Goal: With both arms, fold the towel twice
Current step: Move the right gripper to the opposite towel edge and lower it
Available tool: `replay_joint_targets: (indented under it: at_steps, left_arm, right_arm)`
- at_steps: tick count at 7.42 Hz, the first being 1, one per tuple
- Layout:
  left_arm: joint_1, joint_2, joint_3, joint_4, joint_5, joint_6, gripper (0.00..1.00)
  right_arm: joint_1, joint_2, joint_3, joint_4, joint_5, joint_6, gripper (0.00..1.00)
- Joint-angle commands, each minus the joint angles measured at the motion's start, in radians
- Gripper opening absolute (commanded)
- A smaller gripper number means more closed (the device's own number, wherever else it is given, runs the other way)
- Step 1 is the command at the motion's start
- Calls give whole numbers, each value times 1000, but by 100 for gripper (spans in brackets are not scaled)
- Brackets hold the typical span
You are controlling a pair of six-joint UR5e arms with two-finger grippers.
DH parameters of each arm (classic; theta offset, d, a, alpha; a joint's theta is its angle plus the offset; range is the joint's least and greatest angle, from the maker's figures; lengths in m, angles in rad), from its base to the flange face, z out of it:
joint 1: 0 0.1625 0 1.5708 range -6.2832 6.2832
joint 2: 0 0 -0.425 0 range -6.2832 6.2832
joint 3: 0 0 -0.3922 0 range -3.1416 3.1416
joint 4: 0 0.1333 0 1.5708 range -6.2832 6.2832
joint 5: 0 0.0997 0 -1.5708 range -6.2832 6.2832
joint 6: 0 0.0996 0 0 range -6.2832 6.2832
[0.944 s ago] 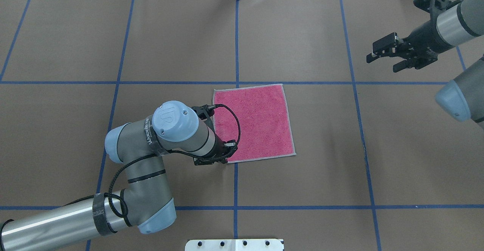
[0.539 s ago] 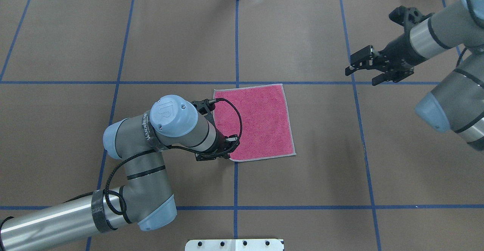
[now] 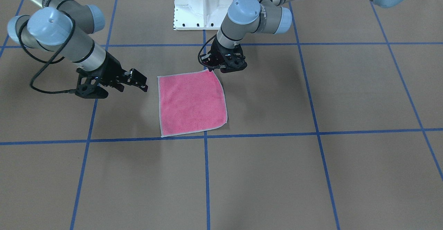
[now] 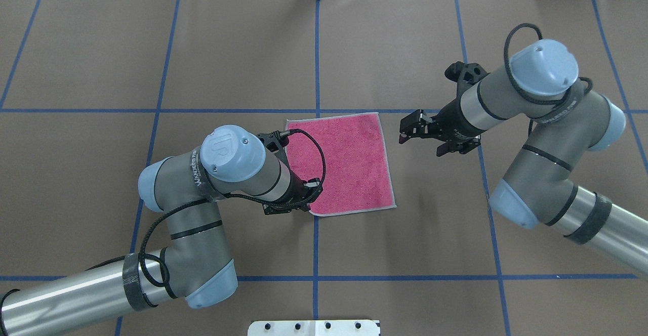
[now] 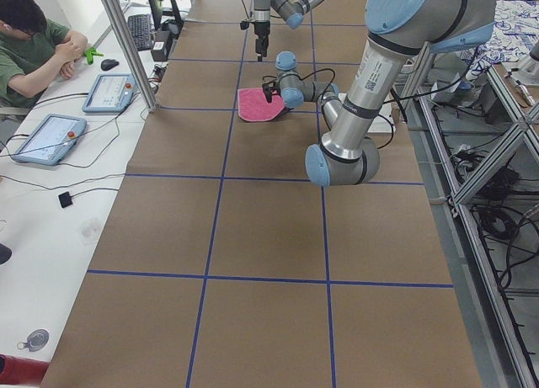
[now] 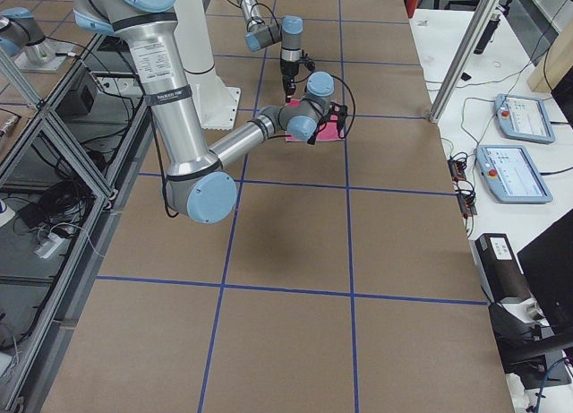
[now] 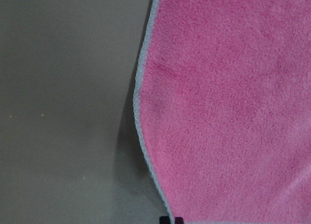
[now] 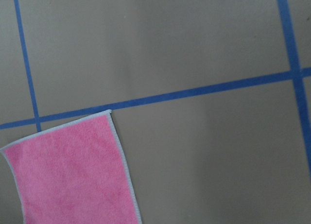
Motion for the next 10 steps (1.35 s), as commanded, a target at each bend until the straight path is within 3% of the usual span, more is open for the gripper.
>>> replay_joint_targets:
  at_steps: [1,3,4,6,9,10]
  left_arm:
    - [-2,1,-1,0,0,0,0]
    - [-2,0,-1,0,0,-2,0]
    - [-2,1,-1,0,0,-2,0]
    - [-2,0,-1,0,0,-2,0]
    - [-2,1,-1,-14,0,-2,0]
    - [-2,1,-1,-14,0,-2,0]
  right_arm:
    - [-74,49,-16,-6,-42,132,98]
    - [-140,51,-57,2,-140,140,97]
    - [-141,59,-56,-3,-141,143,97]
    - [-156,57,-58,-7,-142,164,85]
    - [-165,43,-48,-9,-133,161,86]
    - [-164,33,-44,-9,-130,161,82]
